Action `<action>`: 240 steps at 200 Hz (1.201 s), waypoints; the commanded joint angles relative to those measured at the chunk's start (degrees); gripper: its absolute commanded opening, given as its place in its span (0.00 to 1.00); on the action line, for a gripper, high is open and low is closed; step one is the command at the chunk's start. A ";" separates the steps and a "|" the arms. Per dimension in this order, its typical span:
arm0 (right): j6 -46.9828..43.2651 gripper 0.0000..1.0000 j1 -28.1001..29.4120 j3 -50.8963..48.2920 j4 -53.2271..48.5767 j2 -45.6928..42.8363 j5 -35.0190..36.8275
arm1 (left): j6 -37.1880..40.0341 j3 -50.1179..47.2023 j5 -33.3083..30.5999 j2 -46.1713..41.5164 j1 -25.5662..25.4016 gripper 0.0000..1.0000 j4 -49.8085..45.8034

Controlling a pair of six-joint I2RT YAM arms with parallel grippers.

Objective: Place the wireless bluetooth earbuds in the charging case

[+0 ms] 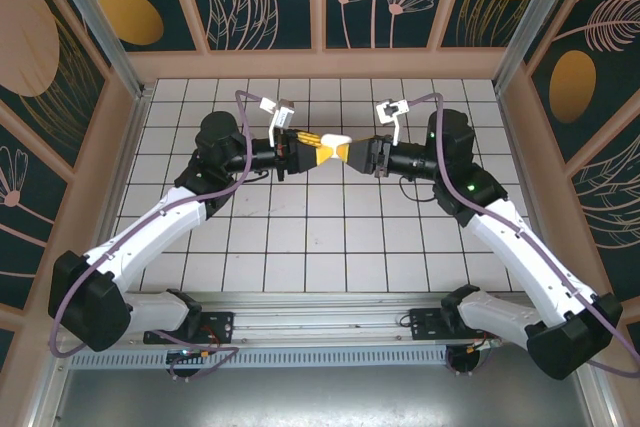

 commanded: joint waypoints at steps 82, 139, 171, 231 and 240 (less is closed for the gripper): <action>11.96 0.09 0.13 -8.43 13.53 -1.74 11.11 | 3.26 0.97 -6.47 -1.44 -0.15 0.45 -0.81; 19.87 0.11 -0.21 -17.52 22.29 -5.38 29.77 | 9.14 -1.72 -22.45 -8.16 1.34 0.69 -9.18; 21.89 0.12 -1.61 -19.36 22.59 -3.61 35.69 | 11.84 -4.47 -31.37 -11.53 1.62 0.73 -13.76; 25.07 0.13 -16.10 -22.76 27.58 5.88 29.93 | 13.57 -7.20 -33.39 -12.70 1.79 0.74 -15.16; 24.82 0.13 -19.13 -22.56 28.09 8.12 27.73 | 14.01 -7.43 -32.67 -12.59 1.82 0.74 -15.17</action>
